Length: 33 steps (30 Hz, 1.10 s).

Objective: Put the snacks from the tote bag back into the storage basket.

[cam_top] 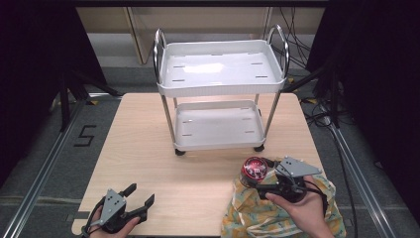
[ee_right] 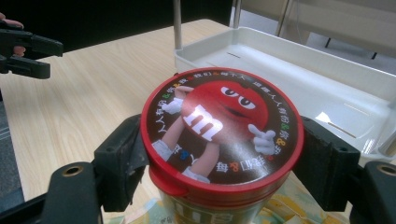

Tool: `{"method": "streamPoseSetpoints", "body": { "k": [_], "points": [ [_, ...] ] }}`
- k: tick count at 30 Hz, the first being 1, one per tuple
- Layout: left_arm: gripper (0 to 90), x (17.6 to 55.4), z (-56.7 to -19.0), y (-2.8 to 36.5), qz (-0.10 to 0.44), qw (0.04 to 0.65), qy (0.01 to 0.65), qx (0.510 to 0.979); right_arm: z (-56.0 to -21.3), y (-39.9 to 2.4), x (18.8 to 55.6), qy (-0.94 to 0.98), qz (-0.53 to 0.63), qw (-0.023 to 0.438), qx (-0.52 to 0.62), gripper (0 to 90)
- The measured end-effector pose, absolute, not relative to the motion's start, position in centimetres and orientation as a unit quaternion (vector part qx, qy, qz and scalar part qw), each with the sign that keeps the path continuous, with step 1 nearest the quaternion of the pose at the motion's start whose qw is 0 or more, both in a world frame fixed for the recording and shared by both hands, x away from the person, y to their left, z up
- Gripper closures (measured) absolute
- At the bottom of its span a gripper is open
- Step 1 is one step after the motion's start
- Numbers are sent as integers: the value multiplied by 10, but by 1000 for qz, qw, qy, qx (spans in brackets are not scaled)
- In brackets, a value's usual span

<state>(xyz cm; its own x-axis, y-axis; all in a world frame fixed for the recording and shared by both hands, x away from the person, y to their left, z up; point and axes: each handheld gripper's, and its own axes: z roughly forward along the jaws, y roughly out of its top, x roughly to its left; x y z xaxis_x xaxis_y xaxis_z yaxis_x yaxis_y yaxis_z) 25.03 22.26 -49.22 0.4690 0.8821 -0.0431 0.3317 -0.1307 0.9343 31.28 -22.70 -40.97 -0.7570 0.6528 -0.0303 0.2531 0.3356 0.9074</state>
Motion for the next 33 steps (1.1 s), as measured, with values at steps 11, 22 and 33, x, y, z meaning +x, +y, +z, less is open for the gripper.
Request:
{"method": "streamPoseSetpoints", "body": {
  "k": [11,22,33],
  "points": [
    [272,250,-492,223,278,496,433,699,-408,-224,315,786,510,202,285,262],
    [272,250,-492,223,278,498,432,699,-404,-220,319,792,506,198,278,262],
    [272,250,-492,223,278,496,433,699,-402,-213,322,789,511,196,281,262]
  ]
}}
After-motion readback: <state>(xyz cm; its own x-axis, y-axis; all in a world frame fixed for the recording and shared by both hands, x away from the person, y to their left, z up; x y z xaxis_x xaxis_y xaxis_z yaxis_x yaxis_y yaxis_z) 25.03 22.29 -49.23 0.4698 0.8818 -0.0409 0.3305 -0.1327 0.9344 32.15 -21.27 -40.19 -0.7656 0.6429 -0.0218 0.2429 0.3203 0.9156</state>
